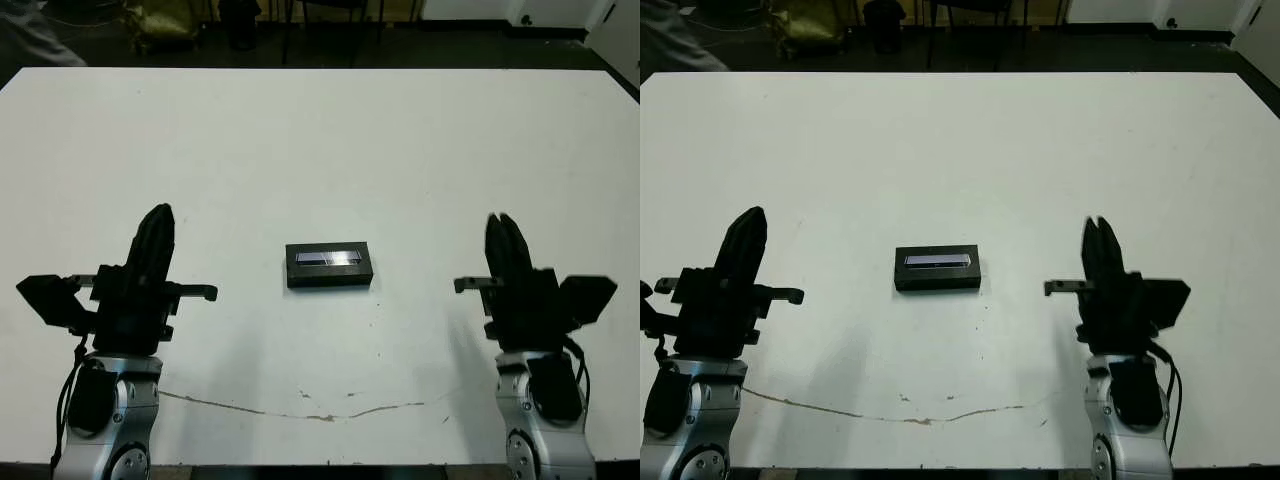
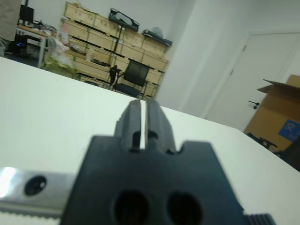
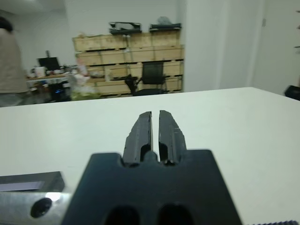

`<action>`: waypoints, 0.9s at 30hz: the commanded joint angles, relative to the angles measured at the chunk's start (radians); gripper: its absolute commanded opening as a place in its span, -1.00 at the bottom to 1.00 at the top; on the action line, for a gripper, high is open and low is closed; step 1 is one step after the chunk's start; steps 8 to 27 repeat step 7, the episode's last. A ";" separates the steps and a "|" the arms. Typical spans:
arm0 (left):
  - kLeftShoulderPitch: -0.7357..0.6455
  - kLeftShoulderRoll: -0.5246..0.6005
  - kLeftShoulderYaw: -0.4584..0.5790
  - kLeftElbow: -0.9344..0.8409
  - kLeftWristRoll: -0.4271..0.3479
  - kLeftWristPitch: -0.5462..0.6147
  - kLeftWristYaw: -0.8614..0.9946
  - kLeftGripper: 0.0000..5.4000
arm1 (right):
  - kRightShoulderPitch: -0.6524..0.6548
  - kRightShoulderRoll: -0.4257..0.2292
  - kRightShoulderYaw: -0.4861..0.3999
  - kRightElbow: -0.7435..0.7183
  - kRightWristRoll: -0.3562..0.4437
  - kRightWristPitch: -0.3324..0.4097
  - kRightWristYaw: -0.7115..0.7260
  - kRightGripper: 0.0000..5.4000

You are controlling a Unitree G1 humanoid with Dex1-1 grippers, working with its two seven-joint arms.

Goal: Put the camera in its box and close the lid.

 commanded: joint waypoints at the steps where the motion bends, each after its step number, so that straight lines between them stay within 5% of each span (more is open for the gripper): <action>1: 0.014 -0.004 0.005 0.034 0.016 -0.009 0.016 -0.99 | 0.000 0.004 -0.012 0.110 -0.041 -0.107 -0.026 -1.00; 7: -0.001 -0.020 -0.008 0.061 0.027 -0.026 0.030 -0.99 | -0.001 -0.002 0.000 0.195 -0.046 -0.184 -0.016 -1.00; 27: -0.001 -0.020 -0.008 0.061 0.027 -0.026 0.030 -0.99 | -0.001 -0.002 0.000 0.195 -0.046 -0.184 -0.016 -1.00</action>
